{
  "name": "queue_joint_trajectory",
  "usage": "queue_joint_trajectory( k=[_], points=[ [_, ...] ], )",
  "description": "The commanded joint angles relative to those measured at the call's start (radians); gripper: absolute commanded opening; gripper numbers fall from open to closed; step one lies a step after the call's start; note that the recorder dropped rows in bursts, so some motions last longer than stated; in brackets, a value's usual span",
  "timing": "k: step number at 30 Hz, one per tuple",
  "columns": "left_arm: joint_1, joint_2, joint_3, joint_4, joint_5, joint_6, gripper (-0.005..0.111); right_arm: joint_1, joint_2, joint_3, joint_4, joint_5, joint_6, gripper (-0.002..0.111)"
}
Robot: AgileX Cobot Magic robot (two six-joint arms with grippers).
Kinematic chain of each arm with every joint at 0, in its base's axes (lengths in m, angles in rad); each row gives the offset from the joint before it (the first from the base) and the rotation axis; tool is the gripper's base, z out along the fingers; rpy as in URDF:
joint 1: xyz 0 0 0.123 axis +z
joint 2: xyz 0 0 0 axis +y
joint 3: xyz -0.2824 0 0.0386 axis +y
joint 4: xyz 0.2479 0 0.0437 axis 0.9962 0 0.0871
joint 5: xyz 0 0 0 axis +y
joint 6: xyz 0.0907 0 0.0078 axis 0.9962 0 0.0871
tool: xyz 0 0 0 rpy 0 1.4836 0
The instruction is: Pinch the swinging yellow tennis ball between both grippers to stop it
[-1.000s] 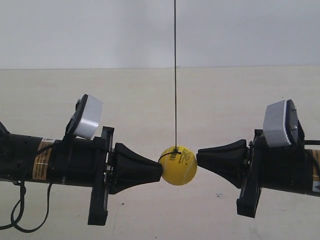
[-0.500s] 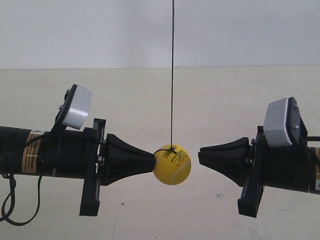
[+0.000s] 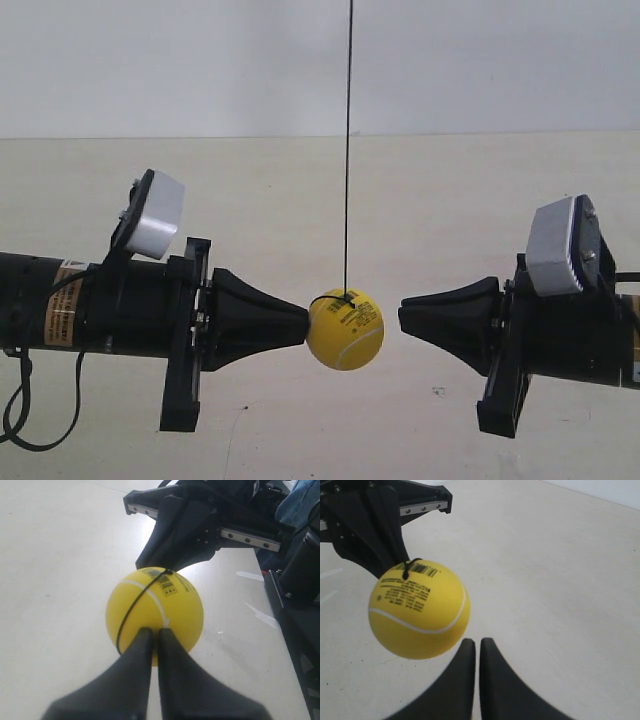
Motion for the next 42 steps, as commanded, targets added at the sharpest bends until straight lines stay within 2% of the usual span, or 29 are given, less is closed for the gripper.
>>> queue_joint_trajectory(
  k=[1,13,20,25,29,34,39,42],
  points=[
    [0.004,-0.009,0.001,0.016,0.017,-0.014,0.005,-0.002,-0.01,-0.002,-0.002,0.0,-0.001,0.0],
    [0.004,-0.112,0.001,0.058,0.149,-0.092,0.005,-0.001,-0.01,-0.002,-0.002,-0.039,-0.002,0.0],
    [0.004,-0.189,0.001,0.08,0.378,-0.165,0.005,-0.001,-0.01,-0.002,0.072,-0.075,-0.013,0.0],
    [0.004,-0.277,0.001,0.0,0.573,-0.215,0.005,-0.001,-0.01,-0.002,0.178,-0.068,-0.074,0.0],
    [0.004,-0.39,0.005,-0.065,0.667,-0.215,0.005,-0.001,-0.016,-0.002,0.295,-0.034,-0.121,0.0],
    [0.004,-0.593,0.034,-0.134,0.811,-0.212,0.005,-0.001,-0.129,-0.002,0.414,0.084,-0.16,0.0],
    [0.004,-0.841,0.087,-0.158,0.915,-0.212,0.005,-0.001,-0.379,-0.002,0.519,0.338,-0.169,0.0],
    [0.004,-0.993,0.119,-0.164,0.933,-0.212,0.005,-0.001,-0.564,-0.002,0.541,0.488,-0.148,0.0]
  ],
)
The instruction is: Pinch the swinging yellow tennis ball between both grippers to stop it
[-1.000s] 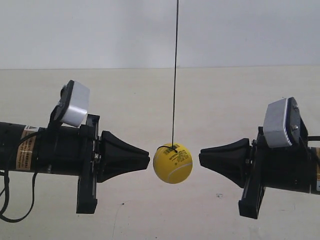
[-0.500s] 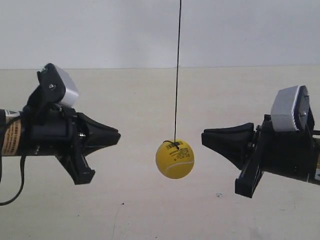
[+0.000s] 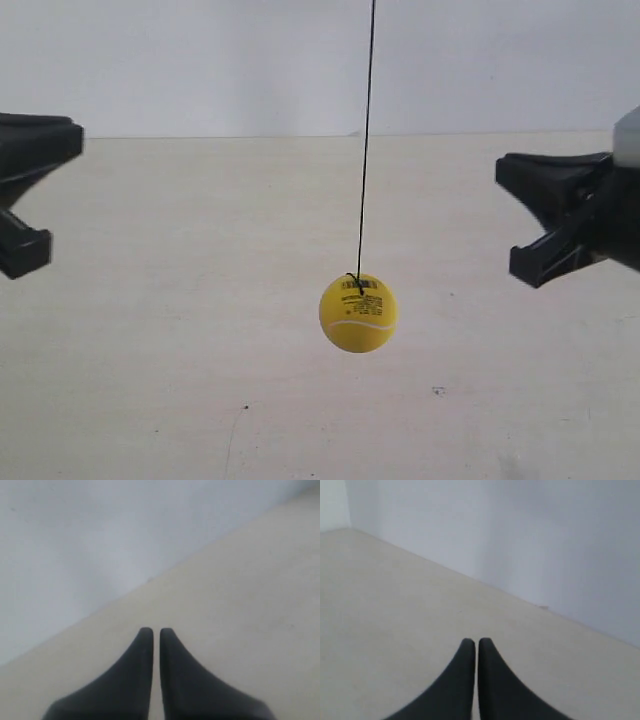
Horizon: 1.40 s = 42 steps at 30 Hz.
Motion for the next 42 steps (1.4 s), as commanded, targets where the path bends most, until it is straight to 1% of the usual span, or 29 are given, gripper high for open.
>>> queue_joint_trajectory(
  k=[1,4,5,6,7,9,11,12,14,20,42],
  points=[
    [0.004,-0.236,0.052,-0.025,0.044,-0.01,0.005,-0.001,-0.258,-0.002,0.049,0.23,0.022,0.0],
    [0.004,-0.388,0.089,-0.028,0.044,-0.014,0.005,-0.001,-0.429,-0.002,0.049,0.364,0.078,0.0],
    [0.004,-0.488,0.117,-0.049,0.044,-0.017,0.005,-0.001,-0.538,-0.002,0.049,0.421,0.147,0.0],
    [0.004,-0.526,0.13,-0.059,0.044,-0.017,0.005,-0.001,-0.577,-0.002,0.049,0.435,0.177,0.0],
    [0.004,-0.618,0.166,-0.073,0.044,-0.019,0.005,-0.001,-0.661,0.003,0.034,0.445,0.235,0.0],
    [0.004,-0.701,0.201,-0.085,0.044,-0.021,0.005,-0.001,-0.727,0.016,0.016,0.444,0.27,0.0],
    [0.004,-0.77,0.23,-0.085,0.044,-0.04,0.005,-0.001,-0.771,0.031,0.006,0.444,0.3,0.0],
    [0.004,-0.838,0.261,-0.085,0.047,-0.06,0.005,-0.001,-0.803,0.047,0.006,0.444,0.327,0.0],
    [0.004,-0.893,0.303,-0.085,0.053,-0.08,0.005,-0.001,-0.814,0.068,0.006,0.421,0.337,0.0],
    [0.004,-0.893,0.375,-0.085,0.051,-0.09,0.005,-0.001,-0.814,0.072,0.006,0.436,0.445,0.0],
    [0.004,-0.893,0.375,-0.085,0.051,-0.09,0.005,-0.001,-0.814,0.072,0.006,0.436,0.445,0.0]
  ],
)
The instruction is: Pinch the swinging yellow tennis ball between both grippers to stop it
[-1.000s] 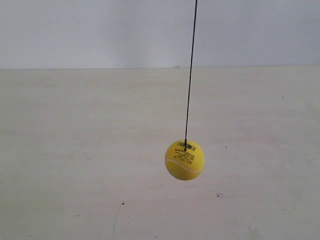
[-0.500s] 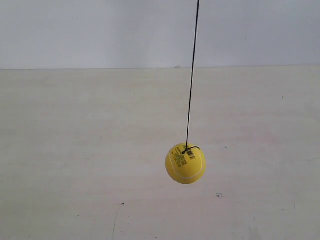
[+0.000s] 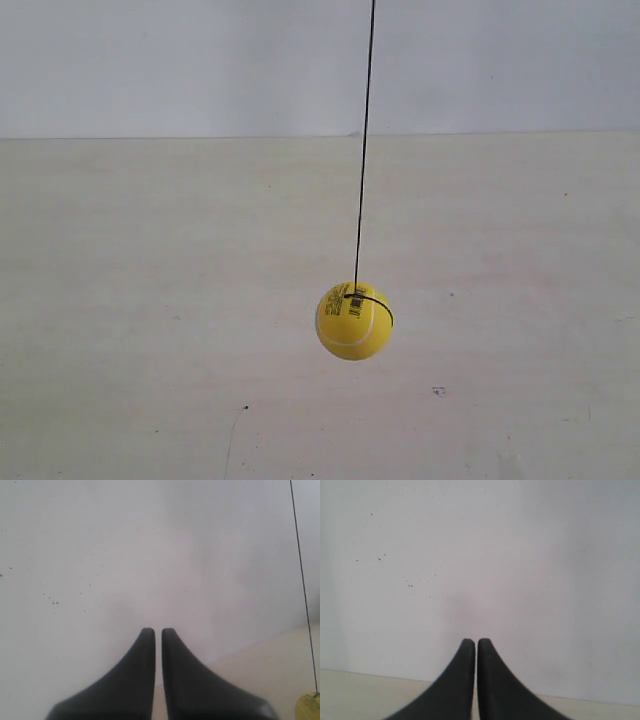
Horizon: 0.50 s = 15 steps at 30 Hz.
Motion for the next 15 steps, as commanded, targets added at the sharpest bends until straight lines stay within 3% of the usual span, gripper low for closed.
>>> queue_joint_trajectory(
  k=[1,8,12,15],
  points=[
    [0.004,-0.003,0.005,-0.015,0.004,-0.013,0.005,-0.001,-0.006,0.005,-0.001,-0.001,0.0,0.0],
    [0.004,-0.003,0.005,-0.015,0.004,-0.013,0.005,-0.001,-0.006,0.005,-0.001,0.014,-0.064,0.0],
    [0.004,-0.003,0.005,-0.015,0.004,-0.013,0.005,0.002,-0.051,0.005,0.027,0.171,-0.104,0.0],
    [0.004,-0.003,0.005,-0.015,0.004,-0.013,0.005,-0.001,-0.114,0.005,0.298,0.397,-0.45,0.0]
  ],
)
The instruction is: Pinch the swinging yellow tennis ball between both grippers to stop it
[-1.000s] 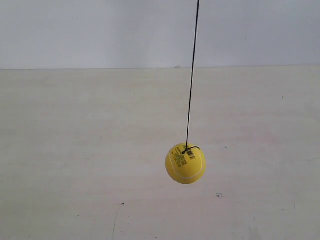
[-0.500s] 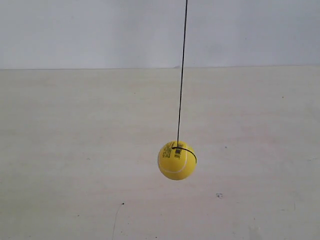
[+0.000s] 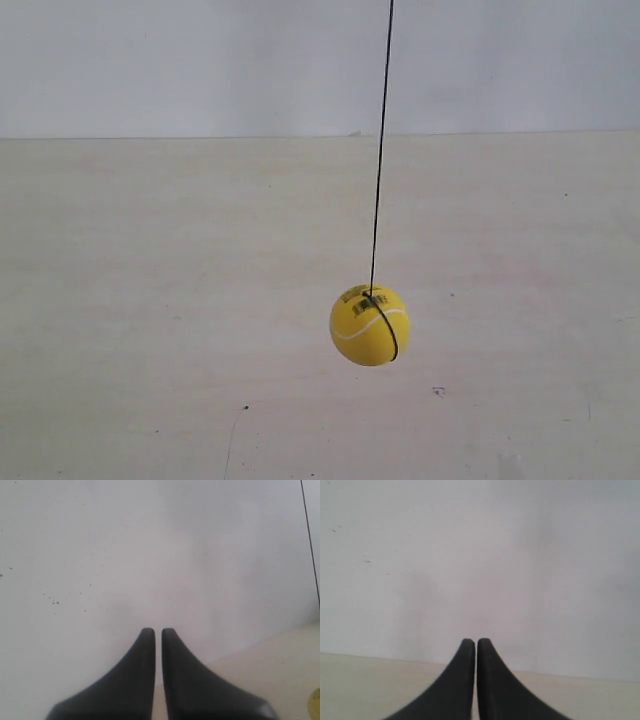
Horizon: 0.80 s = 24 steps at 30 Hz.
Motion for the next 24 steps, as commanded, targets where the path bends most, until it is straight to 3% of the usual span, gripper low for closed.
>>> queue_joint_trajectory(
  k=[1,6,14,24],
  points=[
    [0.004,-0.003,0.005,-0.015,0.004,-0.013,0.005,-0.001,-0.067,0.005,0.313,0.208,-0.405,0.0],
    [0.004,-0.003,0.005,-0.015,0.004,-0.013,0.005,-0.001,-0.092,0.01,0.548,0.214,-0.714,0.0],
    [0.004,-0.003,0.005,-0.015,0.004,-0.013,0.005,-0.04,-0.124,0.206,0.546,0.015,-0.771,0.0],
    [0.004,-0.003,0.005,-0.015,0.004,-0.013,0.005,-0.129,-0.268,0.273,0.546,0.124,-0.774,0.0]
  ],
)
